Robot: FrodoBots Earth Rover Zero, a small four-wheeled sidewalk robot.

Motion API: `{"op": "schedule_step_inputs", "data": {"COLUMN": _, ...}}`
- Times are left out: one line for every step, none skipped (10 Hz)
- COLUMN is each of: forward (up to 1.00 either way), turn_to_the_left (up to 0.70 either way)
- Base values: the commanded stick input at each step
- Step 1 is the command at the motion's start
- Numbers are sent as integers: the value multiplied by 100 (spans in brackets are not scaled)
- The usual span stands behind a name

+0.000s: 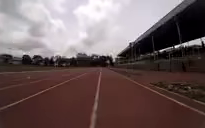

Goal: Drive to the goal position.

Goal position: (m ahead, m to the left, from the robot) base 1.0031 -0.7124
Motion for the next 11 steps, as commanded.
{"op": "schedule_step_inputs", "data": {"forward": 70, "turn_to_the_left": 0}}
{"op": "schedule_step_inputs", "data": {"forward": 70, "turn_to_the_left": -1}}
{"op": "schedule_step_inputs", "data": {"forward": 70, "turn_to_the_left": -8}}
{"op": "schedule_step_inputs", "data": {"forward": 70, "turn_to_the_left": -10}}
{"op": "schedule_step_inputs", "data": {"forward": 70, "turn_to_the_left": -1}}
{"op": "schedule_step_inputs", "data": {"forward": 70, "turn_to_the_left": 0}}
{"op": "schedule_step_inputs", "data": {"forward": 70, "turn_to_the_left": 0}}
{"op": "schedule_step_inputs", "data": {"forward": 70, "turn_to_the_left": 0}}
{"op": "schedule_step_inputs", "data": {"forward": 70, "turn_to_the_left": 0}}
{"op": "schedule_step_inputs", "data": {"forward": 70, "turn_to_the_left": 0}}
{"op": "schedule_step_inputs", "data": {"forward": 70, "turn_to_the_left": 0}}
